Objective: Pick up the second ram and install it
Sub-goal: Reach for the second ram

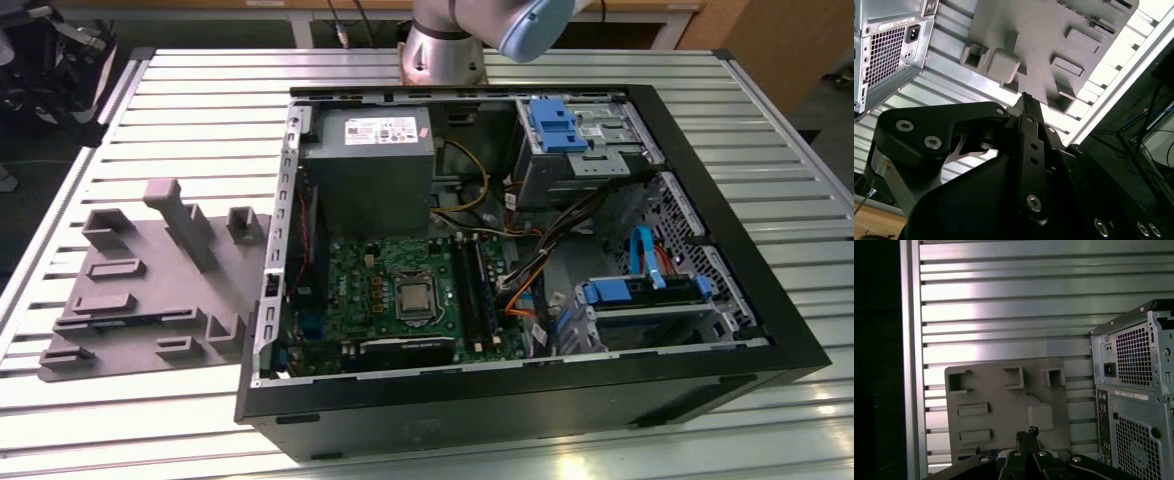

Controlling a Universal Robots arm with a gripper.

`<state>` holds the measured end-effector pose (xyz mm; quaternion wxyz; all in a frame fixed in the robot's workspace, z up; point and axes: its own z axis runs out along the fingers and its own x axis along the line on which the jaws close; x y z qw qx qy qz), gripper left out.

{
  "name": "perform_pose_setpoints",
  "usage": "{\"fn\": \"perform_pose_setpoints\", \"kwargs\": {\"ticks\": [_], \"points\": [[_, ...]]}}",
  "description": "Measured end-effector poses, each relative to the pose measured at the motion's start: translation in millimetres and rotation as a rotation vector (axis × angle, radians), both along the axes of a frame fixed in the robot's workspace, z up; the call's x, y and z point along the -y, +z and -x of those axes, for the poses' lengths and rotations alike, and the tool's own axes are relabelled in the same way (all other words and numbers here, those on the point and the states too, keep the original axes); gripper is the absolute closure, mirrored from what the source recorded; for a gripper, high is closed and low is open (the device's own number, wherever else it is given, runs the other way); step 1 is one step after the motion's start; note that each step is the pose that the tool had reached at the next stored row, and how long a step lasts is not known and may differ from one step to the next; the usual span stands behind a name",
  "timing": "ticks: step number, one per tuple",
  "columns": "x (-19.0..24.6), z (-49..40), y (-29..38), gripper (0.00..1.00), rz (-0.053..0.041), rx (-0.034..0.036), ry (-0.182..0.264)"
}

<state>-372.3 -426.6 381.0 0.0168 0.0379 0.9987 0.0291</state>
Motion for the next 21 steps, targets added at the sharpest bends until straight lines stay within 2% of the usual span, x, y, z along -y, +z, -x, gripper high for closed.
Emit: {"fn": "perform_pose_setpoints", "kwargs": {"ticks": [10,21], "points": [[4.3,1.7,-3.2,0.89,0.0,0.0001,0.0],[5.9,2.8,-5.8,0.89,0.0001,0.0,0.0]]}}
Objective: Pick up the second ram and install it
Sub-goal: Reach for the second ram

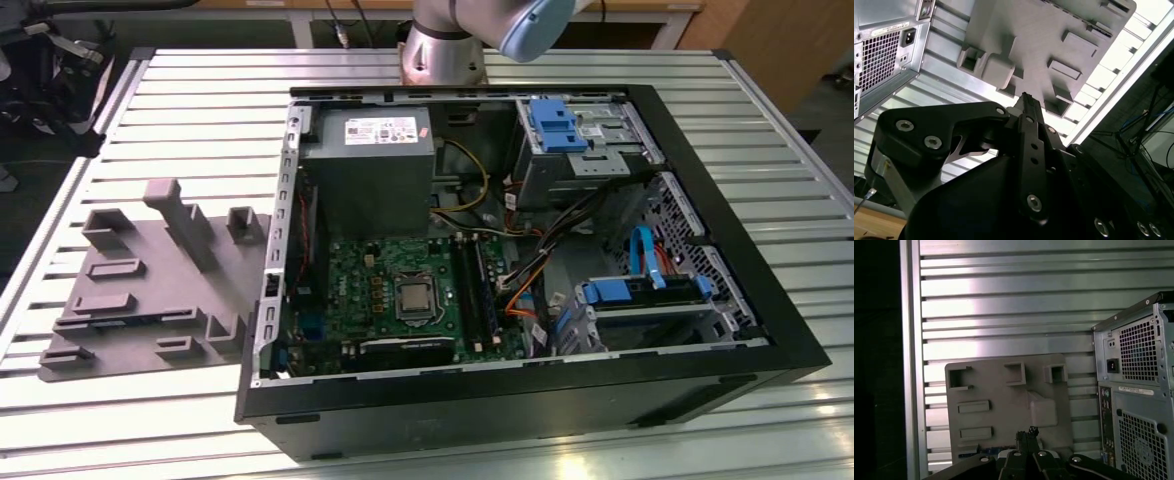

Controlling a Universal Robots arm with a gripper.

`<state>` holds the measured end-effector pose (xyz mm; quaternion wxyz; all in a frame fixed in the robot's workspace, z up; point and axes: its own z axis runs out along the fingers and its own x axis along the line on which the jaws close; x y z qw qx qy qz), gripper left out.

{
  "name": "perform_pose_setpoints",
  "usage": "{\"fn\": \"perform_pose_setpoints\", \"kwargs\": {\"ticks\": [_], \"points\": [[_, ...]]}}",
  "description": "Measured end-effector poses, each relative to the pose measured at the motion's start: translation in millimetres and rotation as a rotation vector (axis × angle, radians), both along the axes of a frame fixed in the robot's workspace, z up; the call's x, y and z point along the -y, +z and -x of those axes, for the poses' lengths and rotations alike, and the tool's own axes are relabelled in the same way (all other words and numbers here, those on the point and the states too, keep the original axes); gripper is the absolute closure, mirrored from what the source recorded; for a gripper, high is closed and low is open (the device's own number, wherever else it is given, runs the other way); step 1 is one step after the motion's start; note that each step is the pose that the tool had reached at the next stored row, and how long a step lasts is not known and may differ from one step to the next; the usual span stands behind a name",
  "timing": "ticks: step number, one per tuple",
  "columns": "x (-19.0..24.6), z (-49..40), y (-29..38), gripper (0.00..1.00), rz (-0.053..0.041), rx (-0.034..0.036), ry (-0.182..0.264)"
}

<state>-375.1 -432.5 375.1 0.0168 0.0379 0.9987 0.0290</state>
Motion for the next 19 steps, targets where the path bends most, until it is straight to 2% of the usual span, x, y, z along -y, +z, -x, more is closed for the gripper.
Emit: {"fn": "perform_pose_setpoints", "kwargs": {"ticks": [19], "points": [[2.7,1.5,-4.3,0.89,0.0001,-0.0001,0.0]]}}
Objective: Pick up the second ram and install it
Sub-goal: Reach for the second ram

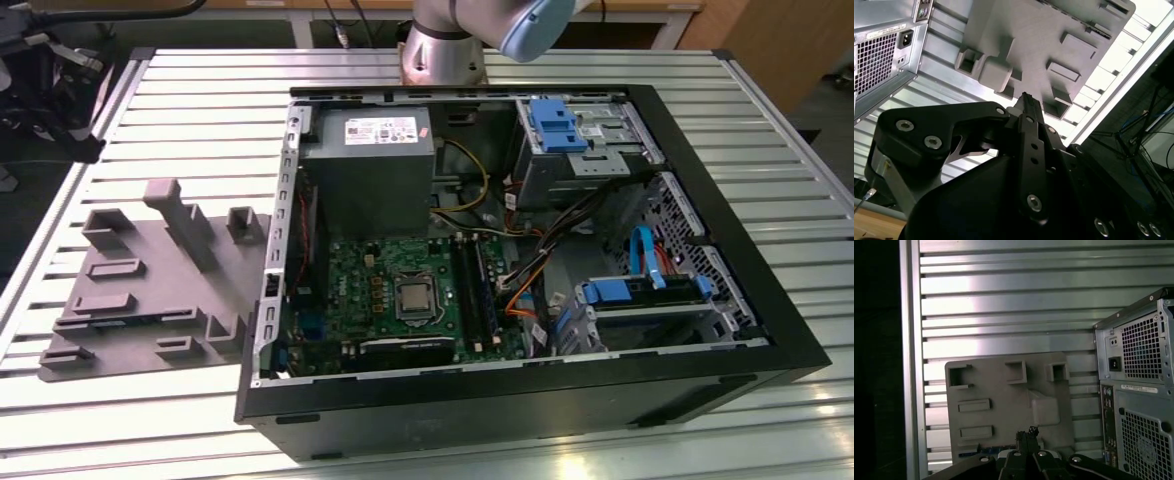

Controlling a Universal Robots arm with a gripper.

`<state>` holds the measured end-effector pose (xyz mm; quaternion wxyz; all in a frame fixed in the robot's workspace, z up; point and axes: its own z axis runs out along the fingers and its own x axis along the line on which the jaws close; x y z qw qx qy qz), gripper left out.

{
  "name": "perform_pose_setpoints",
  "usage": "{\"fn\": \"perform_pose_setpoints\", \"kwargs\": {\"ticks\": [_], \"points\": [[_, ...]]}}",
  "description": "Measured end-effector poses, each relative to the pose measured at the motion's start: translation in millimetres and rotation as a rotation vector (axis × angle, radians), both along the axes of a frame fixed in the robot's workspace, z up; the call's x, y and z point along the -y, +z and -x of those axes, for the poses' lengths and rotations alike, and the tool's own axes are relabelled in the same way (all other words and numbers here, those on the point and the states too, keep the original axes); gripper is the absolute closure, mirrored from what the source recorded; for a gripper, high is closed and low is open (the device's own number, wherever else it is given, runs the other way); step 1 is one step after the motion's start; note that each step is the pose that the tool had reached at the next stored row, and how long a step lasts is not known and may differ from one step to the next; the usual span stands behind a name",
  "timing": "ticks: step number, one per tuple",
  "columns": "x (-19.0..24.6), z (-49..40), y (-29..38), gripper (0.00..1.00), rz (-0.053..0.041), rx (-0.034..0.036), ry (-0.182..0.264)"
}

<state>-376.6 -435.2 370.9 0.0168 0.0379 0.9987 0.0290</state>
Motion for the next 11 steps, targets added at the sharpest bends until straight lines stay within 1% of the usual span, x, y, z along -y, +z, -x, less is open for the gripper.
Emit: {"fn": "perform_pose_setpoints", "kwargs": {"ticks": [11], "points": [[1.5,0.8,-2.6,0.89,-0.0001,0.0001,0.0]]}}
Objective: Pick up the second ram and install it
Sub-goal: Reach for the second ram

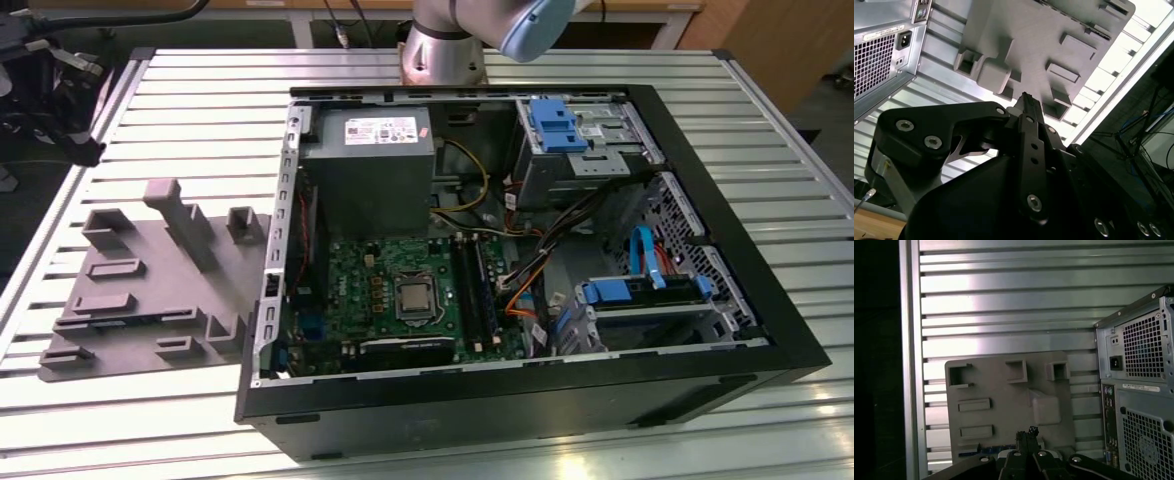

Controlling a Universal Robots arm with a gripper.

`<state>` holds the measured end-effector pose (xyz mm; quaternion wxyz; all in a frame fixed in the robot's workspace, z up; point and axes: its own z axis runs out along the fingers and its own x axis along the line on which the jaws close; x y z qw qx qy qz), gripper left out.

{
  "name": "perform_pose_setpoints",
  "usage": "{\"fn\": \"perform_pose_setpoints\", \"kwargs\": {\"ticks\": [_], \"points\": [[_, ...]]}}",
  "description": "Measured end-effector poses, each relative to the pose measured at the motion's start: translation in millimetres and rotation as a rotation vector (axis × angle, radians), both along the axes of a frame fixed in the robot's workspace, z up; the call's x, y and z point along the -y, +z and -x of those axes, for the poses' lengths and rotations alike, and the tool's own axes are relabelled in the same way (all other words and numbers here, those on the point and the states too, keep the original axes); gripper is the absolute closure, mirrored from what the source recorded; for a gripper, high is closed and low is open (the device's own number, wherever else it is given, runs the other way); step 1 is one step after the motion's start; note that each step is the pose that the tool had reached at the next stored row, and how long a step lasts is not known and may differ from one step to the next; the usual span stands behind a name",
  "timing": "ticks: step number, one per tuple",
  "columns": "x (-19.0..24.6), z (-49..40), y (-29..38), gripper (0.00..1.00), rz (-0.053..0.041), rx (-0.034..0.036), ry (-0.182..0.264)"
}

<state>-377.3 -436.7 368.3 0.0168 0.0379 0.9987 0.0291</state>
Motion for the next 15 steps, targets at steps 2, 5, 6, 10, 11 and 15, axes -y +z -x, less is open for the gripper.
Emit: {"fn": "perform_pose_setpoints", "kwargs": {"ticks": [2,5,6,10,11,15], "points": [[0.2,0.2,-0.3,0.89,0.0001,-0.0002,0.0],[0.3,0.4,-1.1,0.89,0.0,0.0,0.0],[0.4,0.5,-1.3,0.89,0.0001,0.0,0.0],[0.6,0.6,-2.1,0.89,0.0,0.0,0.0],[0.6,0.7,-2.3,0.89,0.0,0.0,0.0],[0.7,0.9,-3.1,0.89,0.0,0.0,0.0]]}}
